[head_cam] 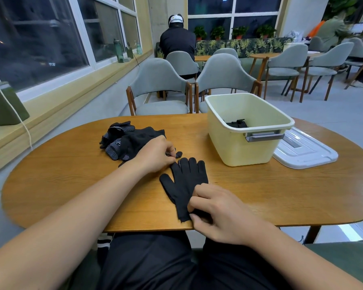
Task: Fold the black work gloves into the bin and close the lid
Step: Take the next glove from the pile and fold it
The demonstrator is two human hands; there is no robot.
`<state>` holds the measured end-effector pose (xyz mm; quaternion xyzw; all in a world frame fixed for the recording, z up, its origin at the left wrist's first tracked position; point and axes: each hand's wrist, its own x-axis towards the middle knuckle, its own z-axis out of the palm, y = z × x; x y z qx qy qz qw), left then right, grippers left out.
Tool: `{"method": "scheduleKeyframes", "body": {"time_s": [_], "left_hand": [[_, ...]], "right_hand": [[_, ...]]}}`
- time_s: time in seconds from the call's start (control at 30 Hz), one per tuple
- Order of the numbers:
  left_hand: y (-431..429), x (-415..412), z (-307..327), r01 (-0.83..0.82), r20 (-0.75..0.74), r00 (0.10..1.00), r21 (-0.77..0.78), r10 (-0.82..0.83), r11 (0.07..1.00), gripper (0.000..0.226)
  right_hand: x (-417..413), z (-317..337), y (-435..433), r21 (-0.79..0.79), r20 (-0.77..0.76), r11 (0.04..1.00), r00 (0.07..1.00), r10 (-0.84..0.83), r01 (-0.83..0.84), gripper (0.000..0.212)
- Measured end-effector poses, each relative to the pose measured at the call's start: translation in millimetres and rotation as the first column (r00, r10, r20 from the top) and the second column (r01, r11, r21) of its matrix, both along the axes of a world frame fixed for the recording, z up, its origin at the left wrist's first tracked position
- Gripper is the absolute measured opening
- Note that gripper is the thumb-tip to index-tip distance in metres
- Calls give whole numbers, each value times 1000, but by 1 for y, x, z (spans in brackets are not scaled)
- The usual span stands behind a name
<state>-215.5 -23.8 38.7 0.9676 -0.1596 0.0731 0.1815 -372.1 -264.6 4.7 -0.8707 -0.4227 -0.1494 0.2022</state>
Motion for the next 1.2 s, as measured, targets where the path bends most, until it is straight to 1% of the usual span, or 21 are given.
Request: {"method": "scheduleKeyframes", "body": {"time_s": [0.1, 0.23, 0.33, 0.37, 0.47, 0.57, 0.63, 0.73, 0.97, 1.1, 1.2], "left_hand": [[-6, 3, -1, 31, 8, 1000, -24, -30, 999, 3], [-16, 6, -2, 72, -31, 997, -21, -73, 997, 13], [-20, 7, -2, 79, -37, 996, -11, -79, 997, 7], [-21, 7, -1, 81, -36, 996, -13, -81, 997, 3], [-20, 9, 0, 93, -20, 995, 0, -93, 996, 8], [-19, 8, 3, 103, 11, 995, 14, -104, 995, 7], [-16, 9, 4, 98, 28, 995, -14, -97, 995, 7], [-11, 10, 4, 76, 14, 997, -63, -75, 995, 11], [-16, 14, -3, 34, -67, 997, -22, -35, 999, 8], [-21, 15, -3, 46, -40, 998, -1, -46, 999, 10], [-26, 13, -3, 73, 0, 997, -4, -73, 997, 4]], "right_hand": [[0, 0, 1, -1, -3, 1000, 1000, -4, 4, 8], [0, 0, 0, -6, -12, 1000, 1000, -4, 4, 9], [0, -1, 0, -13, -17, 1000, 1000, -9, 8, 9], [1, -1, 1, -14, -17, 1000, 1000, -11, 11, 9], [1, -2, 1, -11, -18, 1000, 1000, -17, 16, 10], [0, -2, 1, -12, -24, 1000, 1000, -16, 16, 9], [0, -2, 1, -14, -26, 1000, 999, -22, 22, 9], [1, -2, 1, -17, -32, 1000, 999, -25, 24, 10], [2, -2, 1, -14, -37, 1000, 999, -28, 28, 10], [1, -2, 1, -17, -39, 999, 999, -30, 29, 11], [1, -1, 0, -16, -40, 999, 999, -30, 29, 11]]}}
